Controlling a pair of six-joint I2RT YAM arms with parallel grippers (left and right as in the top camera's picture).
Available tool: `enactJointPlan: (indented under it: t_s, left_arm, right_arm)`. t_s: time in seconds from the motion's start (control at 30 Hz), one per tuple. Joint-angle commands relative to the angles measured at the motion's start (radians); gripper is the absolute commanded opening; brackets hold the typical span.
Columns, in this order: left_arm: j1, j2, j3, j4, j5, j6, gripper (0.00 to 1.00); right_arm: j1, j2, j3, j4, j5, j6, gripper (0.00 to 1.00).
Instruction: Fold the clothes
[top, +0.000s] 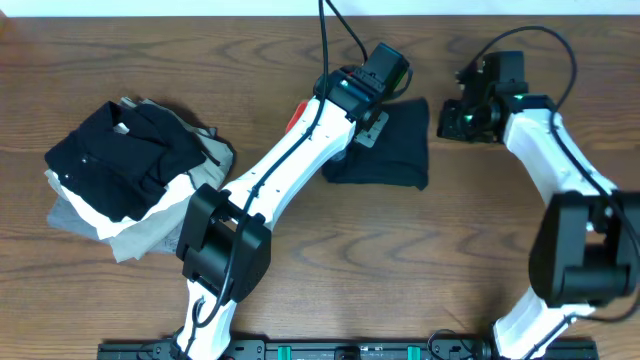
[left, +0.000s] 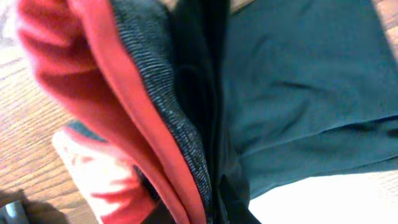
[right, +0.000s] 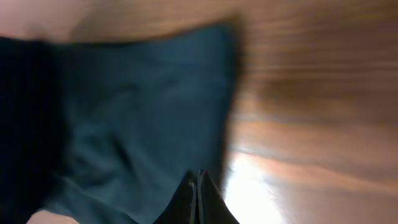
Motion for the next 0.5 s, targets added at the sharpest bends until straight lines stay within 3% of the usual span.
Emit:
enactJointPlan:
  t_s: [0.0,0.47]
  left_arm:
    - [0.004,-0.021,0.018,-0.016,-0.020,-0.001,0.12]
    - [-0.004,-0.021,0.088,0.021,0.030,-0.012,0.12]
  right_arm:
    - [0.047,0.093,-0.005,0.032,-0.109,-0.059,0.01]
    - [0.059,0.255,-0.005,-0.006,-0.050,-0.036,0.01]
